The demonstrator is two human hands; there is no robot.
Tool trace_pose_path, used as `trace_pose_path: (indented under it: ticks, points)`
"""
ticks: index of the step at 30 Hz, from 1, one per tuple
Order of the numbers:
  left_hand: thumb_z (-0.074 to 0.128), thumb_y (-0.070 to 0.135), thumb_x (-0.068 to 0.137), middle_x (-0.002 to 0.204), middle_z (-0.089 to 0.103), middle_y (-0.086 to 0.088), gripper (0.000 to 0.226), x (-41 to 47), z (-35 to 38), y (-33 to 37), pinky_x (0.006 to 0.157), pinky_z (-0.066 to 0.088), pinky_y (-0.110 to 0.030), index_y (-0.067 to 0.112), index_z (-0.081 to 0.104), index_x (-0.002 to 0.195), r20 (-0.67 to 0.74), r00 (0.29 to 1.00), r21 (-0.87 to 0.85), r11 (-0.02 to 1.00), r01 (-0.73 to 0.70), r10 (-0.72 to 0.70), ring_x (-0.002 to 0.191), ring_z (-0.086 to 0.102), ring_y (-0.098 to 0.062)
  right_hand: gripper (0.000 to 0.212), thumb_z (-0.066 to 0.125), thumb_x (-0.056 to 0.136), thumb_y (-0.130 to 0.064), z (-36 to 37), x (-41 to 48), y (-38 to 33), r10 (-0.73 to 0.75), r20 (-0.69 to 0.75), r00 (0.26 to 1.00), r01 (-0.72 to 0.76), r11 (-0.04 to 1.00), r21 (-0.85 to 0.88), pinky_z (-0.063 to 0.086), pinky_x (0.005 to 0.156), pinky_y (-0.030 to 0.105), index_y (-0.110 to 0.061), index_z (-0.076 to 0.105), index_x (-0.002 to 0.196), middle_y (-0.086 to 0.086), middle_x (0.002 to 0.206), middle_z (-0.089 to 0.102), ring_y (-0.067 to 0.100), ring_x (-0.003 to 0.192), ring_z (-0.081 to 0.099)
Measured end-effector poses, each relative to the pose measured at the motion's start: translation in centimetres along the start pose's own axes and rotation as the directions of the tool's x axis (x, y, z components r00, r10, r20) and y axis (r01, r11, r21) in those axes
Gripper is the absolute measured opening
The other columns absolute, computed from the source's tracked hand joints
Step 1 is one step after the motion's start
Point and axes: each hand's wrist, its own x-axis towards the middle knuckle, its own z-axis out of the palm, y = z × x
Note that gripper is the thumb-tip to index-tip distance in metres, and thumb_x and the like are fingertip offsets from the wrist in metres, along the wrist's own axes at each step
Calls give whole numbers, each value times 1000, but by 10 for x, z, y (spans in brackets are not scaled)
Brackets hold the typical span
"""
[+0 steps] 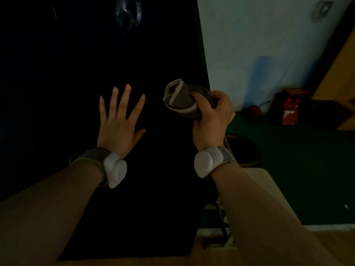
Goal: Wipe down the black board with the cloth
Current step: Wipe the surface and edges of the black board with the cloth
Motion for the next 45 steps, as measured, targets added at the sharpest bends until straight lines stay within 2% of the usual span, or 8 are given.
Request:
trace_pose_path:
  ticks: [8, 12, 17, 20, 26, 31, 36, 45]
  points:
    - [59, 45, 78, 156, 5, -19, 88, 3, 14, -3, 110, 5, -65, 22, 15, 150, 9, 1000, 18, 1000, -1, 1, 142, 2, -42, 38, 68, 76, 3, 21, -31, 22, -17, 168, 986, 25, 999, -48, 36, 77, 55, -14, 71, 109, 29, 102, 58, 51, 91, 53]
    - [60, 45, 78, 156, 5, -20, 89, 0, 18, -2, 111, 5, -64, 22, 14, 151, 6, 1000, 14, 1000, 10, -10, 142, 2, -43, 32, 69, 79, -5, 27, -47, 31, -2, 166, 986, 11, 999, -51, 37, 72, 52, -15, 72, 109, 28, 100, 60, 34, 94, 41]
    - [69, 41, 76, 156, 5, -21, 93, -11, 23, 1, 110, 6, -65, 22, 16, 150, 39, 999, 14, 1000, -4, 3, 142, 2, -43, 33, 51, 88, -28, 22, -72, 37, 26, 291, 956, -9, 998, -60, 40, 74, 55, -13, 71, 110, 29, 101, 60, 49, 89, 54]
    - [72, 39, 74, 156, 5, -20, 96, -11, 21, -3, 109, 6, -66, 22, 16, 150, 33, 999, 30, 1000, -7, 6, 142, 3, -43, 31, 56, 83, -15, 13, -75, 36, 53, 409, 911, -25, 997, -74, 37, 77, 55, -11, 71, 110, 31, 105, 57, 54, 92, 52]
    - [64, 46, 78, 157, 4, -17, 90, -12, 24, -5, 108, 4, -67, 23, 16, 150, 32, 999, 29, 1000, 2, -2, 142, 2, -41, 45, 55, 66, 6, -4, -31, 12, -2, 126, 992, 3, 1000, -1, 39, 73, 49, -8, 71, 106, 31, 102, 57, 50, 88, 53]
    - [59, 48, 79, 157, 1, -15, 89, -13, 26, -7, 109, 3, -65, 26, 11, 151, 29, 1000, 27, 1000, -3, 3, 143, -1, -38, 41, 55, 74, 2, -6, 4, 1, 1, -106, 994, 3, 999, 38, 40, 82, 50, -9, 69, 112, 28, 109, 54, 47, 98, 51]
    - [65, 41, 78, 157, 2, -15, 92, -13, 26, -7, 109, 0, -62, 25, 12, 151, 11, 1000, 24, 1000, -7, 7, 143, 0, -39, 43, 60, 83, 3, 17, -11, 3, 29, 65, 997, -29, 1000, -9, 31, 87, 47, -14, 64, 123, 28, 116, 53, 48, 107, 48]
    - [68, 37, 77, 156, 8, -16, 89, -17, 27, -14, 111, 2, -60, 23, 19, 150, -18, 999, 36, 999, -31, 32, 142, 5, -39, 39, 64, 82, 1, 29, -48, 17, 13, 229, 973, 0, 998, -56, 34, 79, 51, -13, 66, 119, 30, 108, 54, 50, 96, 49]
